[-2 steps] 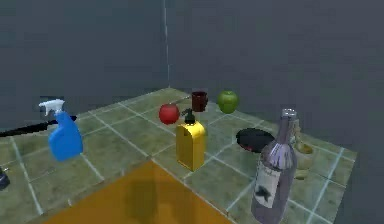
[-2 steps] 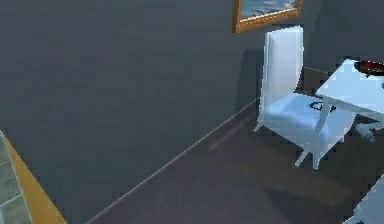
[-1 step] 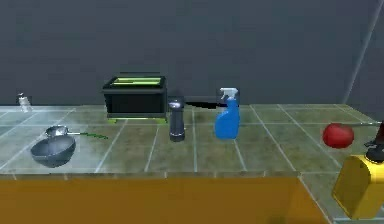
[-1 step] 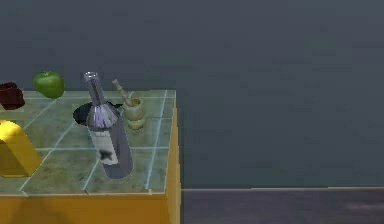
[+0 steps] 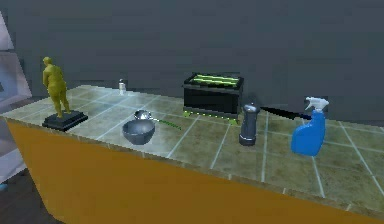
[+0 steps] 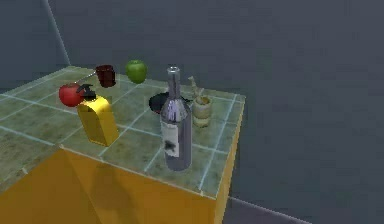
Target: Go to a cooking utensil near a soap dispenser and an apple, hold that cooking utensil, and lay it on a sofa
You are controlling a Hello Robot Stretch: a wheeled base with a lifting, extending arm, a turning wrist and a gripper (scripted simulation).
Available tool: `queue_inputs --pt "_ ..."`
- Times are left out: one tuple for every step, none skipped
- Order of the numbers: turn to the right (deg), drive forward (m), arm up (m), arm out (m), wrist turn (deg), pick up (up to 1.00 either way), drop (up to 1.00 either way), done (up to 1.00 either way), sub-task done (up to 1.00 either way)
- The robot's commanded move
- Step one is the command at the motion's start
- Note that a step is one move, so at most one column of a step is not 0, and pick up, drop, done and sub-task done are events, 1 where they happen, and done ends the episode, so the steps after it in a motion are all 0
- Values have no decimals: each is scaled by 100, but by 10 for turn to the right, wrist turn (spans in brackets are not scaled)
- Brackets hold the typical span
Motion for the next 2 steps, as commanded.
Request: queue_inputs --pt "0 0 50 0 0 0 0 0 0" --pt "0 0 38 0 0 0 0 0 0"
